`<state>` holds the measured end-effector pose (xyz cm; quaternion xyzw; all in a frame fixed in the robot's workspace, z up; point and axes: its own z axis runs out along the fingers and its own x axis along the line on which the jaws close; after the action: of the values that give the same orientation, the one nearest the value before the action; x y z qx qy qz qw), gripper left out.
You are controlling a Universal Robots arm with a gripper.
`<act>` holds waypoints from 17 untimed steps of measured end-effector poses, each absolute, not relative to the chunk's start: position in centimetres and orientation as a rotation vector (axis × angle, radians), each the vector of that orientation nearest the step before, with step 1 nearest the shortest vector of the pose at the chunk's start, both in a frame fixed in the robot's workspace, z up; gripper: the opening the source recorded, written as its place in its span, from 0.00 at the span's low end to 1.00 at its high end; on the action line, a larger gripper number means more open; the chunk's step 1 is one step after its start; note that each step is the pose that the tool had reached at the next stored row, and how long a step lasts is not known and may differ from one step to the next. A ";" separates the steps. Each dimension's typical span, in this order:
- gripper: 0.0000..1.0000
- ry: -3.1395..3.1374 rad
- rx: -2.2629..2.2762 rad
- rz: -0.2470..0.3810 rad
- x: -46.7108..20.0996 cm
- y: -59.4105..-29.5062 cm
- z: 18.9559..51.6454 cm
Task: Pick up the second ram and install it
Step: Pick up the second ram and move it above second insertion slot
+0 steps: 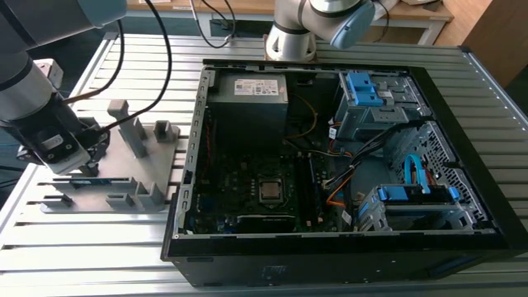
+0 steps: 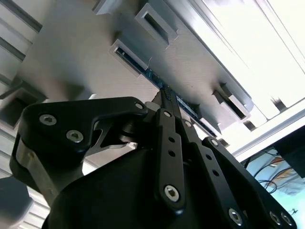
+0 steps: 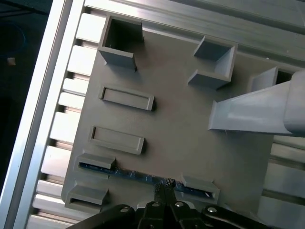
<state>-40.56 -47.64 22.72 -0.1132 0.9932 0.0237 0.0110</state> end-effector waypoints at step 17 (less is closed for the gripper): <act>0.10 3.058 -0.632 0.077 -40.6 -47.6 22.7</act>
<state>-40.56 -47.64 22.72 -0.2024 0.9790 0.0246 0.0088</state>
